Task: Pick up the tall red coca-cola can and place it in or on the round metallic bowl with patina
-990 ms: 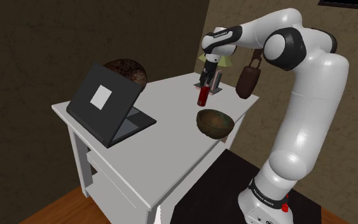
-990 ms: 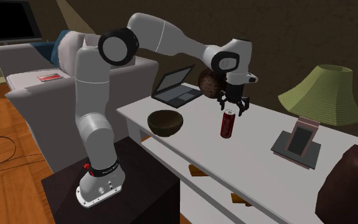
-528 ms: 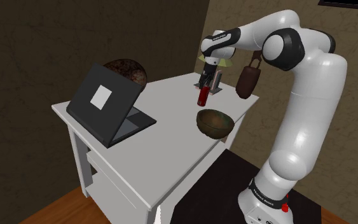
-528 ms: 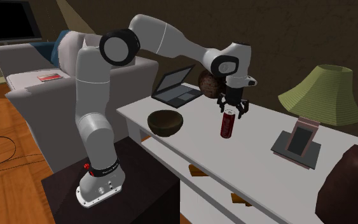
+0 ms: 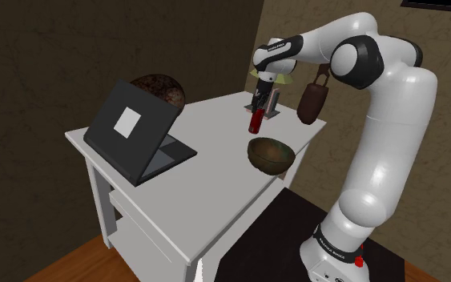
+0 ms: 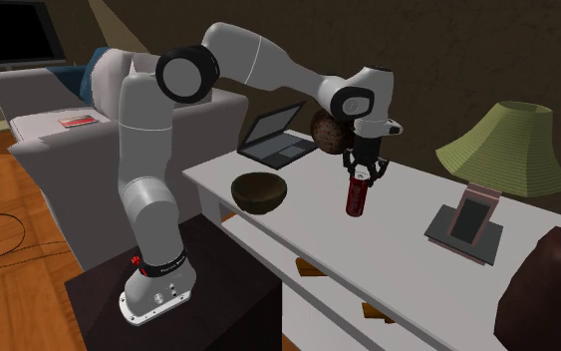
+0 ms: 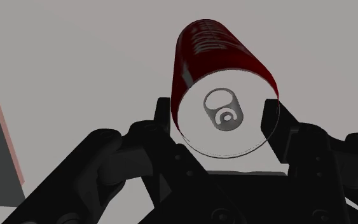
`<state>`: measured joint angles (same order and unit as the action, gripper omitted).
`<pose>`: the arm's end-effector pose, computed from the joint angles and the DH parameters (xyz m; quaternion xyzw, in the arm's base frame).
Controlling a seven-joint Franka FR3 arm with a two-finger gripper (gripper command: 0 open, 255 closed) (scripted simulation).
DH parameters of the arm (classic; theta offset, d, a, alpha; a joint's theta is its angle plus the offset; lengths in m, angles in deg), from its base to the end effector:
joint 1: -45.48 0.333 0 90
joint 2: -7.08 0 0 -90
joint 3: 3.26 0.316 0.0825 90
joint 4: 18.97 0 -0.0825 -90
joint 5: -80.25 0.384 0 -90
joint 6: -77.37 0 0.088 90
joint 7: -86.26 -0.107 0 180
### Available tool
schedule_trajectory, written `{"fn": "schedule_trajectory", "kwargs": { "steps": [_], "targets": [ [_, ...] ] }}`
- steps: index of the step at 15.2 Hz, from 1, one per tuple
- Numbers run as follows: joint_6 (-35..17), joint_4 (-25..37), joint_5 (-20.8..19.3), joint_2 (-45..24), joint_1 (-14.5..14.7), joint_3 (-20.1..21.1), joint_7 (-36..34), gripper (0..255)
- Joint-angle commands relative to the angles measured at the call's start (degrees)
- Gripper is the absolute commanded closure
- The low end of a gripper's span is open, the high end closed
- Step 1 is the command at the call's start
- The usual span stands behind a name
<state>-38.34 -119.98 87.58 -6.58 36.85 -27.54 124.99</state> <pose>0.5390 -0.3193 0.4419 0.9993 0.0304 0.0222 0.0041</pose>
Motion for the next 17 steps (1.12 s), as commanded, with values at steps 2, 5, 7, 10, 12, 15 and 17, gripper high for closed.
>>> {"fn": "schedule_trajectory", "kwargs": {
  "steps": [2, 5, 7, 10, 12, 15, 17],
  "targets": [
    [-0.01, 0.00, 0.00, 0.01, 0.00, 0.00, 0.00, 255],
    [0.68, 0.52, -0.12, 0.21, 0.01, -0.04, -0.09, 255],
    [2.10, 1.62, -0.34, 0.57, 0.03, -0.10, -0.26, 255],
    [4.26, 3.37, -0.62, 1.02, 0.04, -0.19, -0.48, 255],
    [5.72, 4.61, -0.78, 1.26, 0.03, -0.25, -0.61, 255],
    [7.93, 6.60, -0.95, 1.52, -0.02, -0.32, -0.77, 255],
    [9.44, 8.01, -1.04, 1.63, -0.06, -0.36, -0.85, 255]
  ]
}}
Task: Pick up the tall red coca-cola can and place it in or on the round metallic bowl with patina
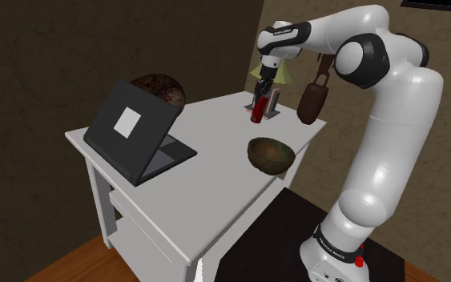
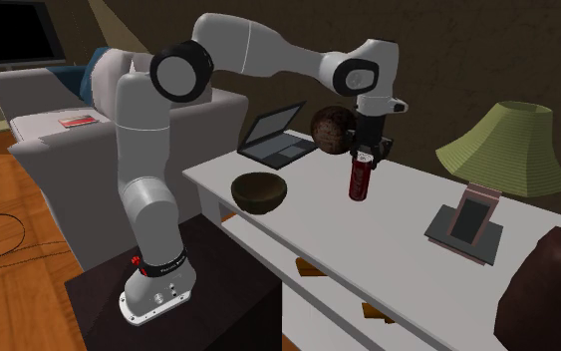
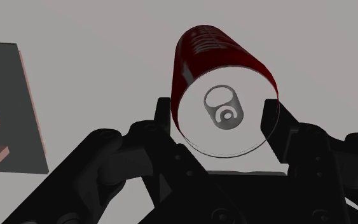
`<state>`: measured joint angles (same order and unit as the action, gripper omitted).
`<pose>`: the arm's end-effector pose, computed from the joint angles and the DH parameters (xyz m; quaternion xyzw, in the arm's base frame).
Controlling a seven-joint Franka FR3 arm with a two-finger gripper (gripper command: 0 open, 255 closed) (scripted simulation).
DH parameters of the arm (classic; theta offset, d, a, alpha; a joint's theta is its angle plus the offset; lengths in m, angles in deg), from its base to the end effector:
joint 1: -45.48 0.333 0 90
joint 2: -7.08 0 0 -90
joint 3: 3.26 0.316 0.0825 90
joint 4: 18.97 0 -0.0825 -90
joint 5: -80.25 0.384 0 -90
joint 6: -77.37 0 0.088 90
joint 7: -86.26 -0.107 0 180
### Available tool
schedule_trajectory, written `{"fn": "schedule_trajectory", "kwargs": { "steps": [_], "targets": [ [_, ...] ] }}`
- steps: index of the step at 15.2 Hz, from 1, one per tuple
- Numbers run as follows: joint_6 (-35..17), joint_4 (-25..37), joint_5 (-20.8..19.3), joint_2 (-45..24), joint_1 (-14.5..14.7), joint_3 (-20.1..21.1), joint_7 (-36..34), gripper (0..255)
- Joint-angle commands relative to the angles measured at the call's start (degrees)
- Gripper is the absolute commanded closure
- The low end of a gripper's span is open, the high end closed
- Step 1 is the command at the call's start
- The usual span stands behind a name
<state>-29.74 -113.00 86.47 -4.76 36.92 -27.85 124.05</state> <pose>0.5384 -0.3180 0.5052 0.9993 0.0305 0.0222 0.0041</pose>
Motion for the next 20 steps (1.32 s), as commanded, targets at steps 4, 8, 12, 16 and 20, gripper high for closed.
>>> {"fn": "schedule_trajectory", "kwargs": {
  "steps": [4, 8, 12, 16, 20],
  "targets": [
    [3.90, 4.06, -0.01, -0.15, -0.26, -0.13, -0.03, 255],
    [7.06, 7.41, 0.04, -0.36, -0.47, -0.21, -0.09, 255],
    [10.33, 11.13, 0.21, -0.84, -0.77, -0.30, -0.10, 255],
    [13.76, 15.26, 0.54, -1.62, -1.18, -0.39, -0.04, 255],
    [16.62, 18.94, 0.92, -2.49, -1.62, -0.47, 0.05, 255]
  ]
}}
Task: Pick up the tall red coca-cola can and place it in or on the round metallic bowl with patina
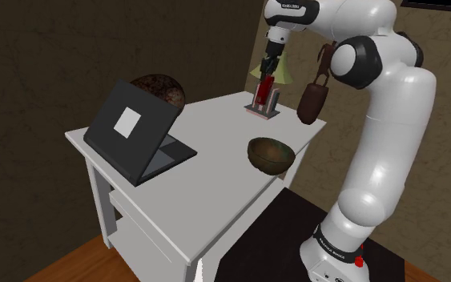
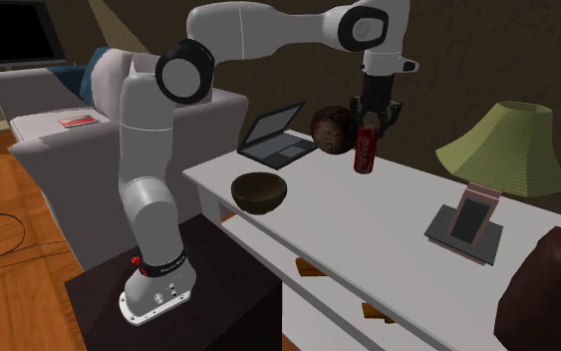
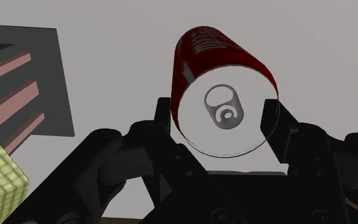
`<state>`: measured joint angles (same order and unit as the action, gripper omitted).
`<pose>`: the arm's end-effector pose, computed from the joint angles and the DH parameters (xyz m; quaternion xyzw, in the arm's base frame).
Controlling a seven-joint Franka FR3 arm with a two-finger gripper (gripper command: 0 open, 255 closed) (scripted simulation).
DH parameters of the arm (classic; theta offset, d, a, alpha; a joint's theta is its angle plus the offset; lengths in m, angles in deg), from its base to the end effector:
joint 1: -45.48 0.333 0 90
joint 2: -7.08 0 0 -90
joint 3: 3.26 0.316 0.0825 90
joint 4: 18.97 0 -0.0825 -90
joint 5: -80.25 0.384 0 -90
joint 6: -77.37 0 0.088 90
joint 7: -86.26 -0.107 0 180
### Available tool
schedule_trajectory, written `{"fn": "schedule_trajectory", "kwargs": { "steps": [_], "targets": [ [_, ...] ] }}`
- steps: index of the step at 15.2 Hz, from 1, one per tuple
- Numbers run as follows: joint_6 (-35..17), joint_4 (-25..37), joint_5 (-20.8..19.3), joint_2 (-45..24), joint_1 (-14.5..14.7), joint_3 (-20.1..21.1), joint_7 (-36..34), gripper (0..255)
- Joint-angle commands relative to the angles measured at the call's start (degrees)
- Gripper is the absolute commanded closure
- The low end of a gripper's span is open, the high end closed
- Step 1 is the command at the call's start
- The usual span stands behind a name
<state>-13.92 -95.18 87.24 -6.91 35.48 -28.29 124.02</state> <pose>0.5388 -0.3189 0.6075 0.9993 0.0305 0.0223 0.0042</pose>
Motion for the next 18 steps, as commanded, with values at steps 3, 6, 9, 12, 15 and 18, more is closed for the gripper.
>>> {"fn": "schedule_trajectory", "kwargs": {
  "steps": [3, 6, 9, 12, 15, 18],
  "targets": [
    [-1.19, -8.33, -3.49, 7.93, 3.00, 0.60, -2.93, 255],
    [-2.08, -16.09, -6.74, 15.52, 5.14, 1.99, -6.34, 255],
    [-2.09, -22.64, -9.36, 22.54, 6.42, 3.97, -9.86, 255],
    [-1.42, -28.25, -11.23, 29.06, 7.15, 6.31, -13.29, 255],
    [-0.19, -33.05, -12.37, 35.13, 7.58, 8.83, -16.56, 255],
    [1.49, -37.13, -12.81, 40.80, 7.86, 11.47, -19.68, 255]
  ]
}}
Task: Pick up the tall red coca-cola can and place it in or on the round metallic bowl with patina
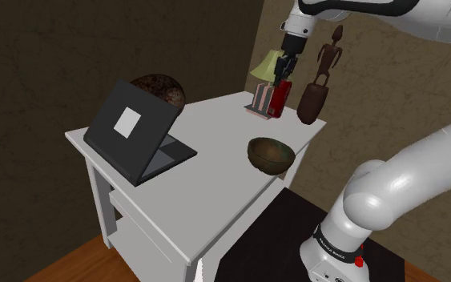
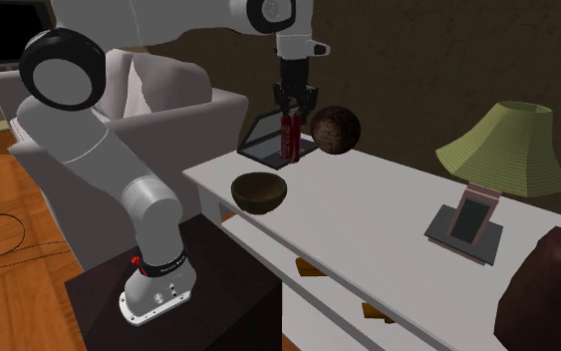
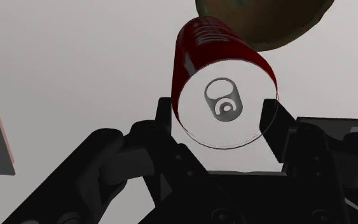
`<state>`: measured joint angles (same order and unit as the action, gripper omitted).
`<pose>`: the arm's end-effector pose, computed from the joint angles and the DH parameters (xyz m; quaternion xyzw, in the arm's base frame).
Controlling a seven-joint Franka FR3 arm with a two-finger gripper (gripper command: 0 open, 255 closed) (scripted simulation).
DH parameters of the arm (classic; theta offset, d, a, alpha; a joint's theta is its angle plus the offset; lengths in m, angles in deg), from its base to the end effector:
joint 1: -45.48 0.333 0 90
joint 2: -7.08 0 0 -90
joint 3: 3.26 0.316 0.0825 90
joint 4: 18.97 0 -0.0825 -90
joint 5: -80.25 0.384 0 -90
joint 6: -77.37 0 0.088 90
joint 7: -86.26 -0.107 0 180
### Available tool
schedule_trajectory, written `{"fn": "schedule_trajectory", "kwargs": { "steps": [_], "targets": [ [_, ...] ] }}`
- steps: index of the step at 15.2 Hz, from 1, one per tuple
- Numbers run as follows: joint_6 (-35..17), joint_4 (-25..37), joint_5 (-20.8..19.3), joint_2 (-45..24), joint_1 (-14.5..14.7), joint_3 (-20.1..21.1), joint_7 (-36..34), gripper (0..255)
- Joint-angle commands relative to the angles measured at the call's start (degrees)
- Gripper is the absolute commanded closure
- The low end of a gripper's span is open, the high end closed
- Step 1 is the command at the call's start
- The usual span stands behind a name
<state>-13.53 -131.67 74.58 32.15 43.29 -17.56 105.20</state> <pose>0.3929 -0.1514 0.6434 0.9993 0.0312 0.0224 0.0038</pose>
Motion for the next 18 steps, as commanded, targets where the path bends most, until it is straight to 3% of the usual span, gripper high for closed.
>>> {"fn": "schedule_trajectory", "kwargs": {
  "steps": [1, 7, 18],
  "targets": [
    [1.75, -1.86, -0.16, 3.54, 0.13, 1.64, -1.87, 255],
    [6.61, -7.82, 1.21, 14.00, 0.77, 7.40, -8.01, 255],
    [-1.11, -18.47, 0.75, 16.93, 0.45, 7.06, -8.25, 255]
  ]
}}
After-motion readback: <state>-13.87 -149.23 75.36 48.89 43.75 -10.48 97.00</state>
